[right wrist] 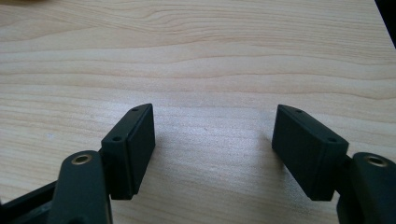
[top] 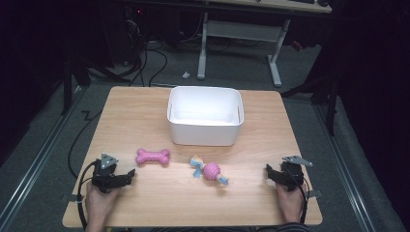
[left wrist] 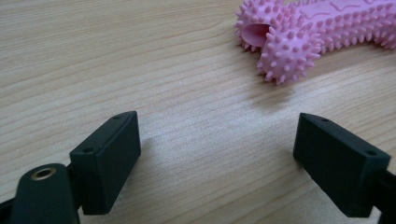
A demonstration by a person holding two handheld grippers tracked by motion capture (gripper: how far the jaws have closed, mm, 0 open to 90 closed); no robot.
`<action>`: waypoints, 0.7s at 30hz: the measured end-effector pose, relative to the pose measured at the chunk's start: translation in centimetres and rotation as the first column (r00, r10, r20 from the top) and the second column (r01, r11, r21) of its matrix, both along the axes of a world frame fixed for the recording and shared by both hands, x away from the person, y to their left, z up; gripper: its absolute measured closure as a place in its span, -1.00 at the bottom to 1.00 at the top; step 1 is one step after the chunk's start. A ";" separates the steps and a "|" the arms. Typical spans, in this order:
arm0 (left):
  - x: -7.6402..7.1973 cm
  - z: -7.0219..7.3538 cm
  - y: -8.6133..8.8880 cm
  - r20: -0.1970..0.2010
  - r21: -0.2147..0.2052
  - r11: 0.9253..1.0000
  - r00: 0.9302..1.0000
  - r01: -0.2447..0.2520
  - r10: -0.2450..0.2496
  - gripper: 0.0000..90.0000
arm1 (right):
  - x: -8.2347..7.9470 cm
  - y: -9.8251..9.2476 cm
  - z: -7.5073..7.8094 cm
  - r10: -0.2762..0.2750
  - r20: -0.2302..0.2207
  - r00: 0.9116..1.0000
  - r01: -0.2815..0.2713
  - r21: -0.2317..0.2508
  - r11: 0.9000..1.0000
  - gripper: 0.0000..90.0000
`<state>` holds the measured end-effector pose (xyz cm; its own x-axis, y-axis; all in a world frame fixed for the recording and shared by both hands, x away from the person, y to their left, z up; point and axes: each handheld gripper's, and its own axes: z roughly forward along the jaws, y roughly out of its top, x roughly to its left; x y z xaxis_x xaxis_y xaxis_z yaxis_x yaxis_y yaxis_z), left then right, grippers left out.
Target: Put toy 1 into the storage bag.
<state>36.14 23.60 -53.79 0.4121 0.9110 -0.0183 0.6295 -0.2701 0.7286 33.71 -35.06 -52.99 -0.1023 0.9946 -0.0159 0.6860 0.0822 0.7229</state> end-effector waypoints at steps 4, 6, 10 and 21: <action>0.0 0.0 0.0 0.001 0.000 1.000 1.000 -0.001 0.001 -0.66 | 0.0 0.0 0.0 0.001 0.001 1.000 -0.001 0.000 1.000 -0.32; 0.1 0.0 0.0 0.001 0.000 1.000 1.000 0.000 0.000 -0.66 | 0.0 0.0 0.0 0.002 0.000 1.000 -0.002 0.000 1.000 -0.32; 0.1 0.0 0.0 0.002 0.002 1.000 1.000 0.012 -0.012 -0.67 | 0.0 0.0 0.0 0.008 0.001 1.000 -0.008 -0.002 1.000 -0.32; 0.1 0.0 -0.1 0.002 0.002 1.000 1.000 0.028 -0.028 -0.66 | 0.0 0.0 0.0 0.011 -0.001 1.000 -0.011 -0.003 1.000 -0.32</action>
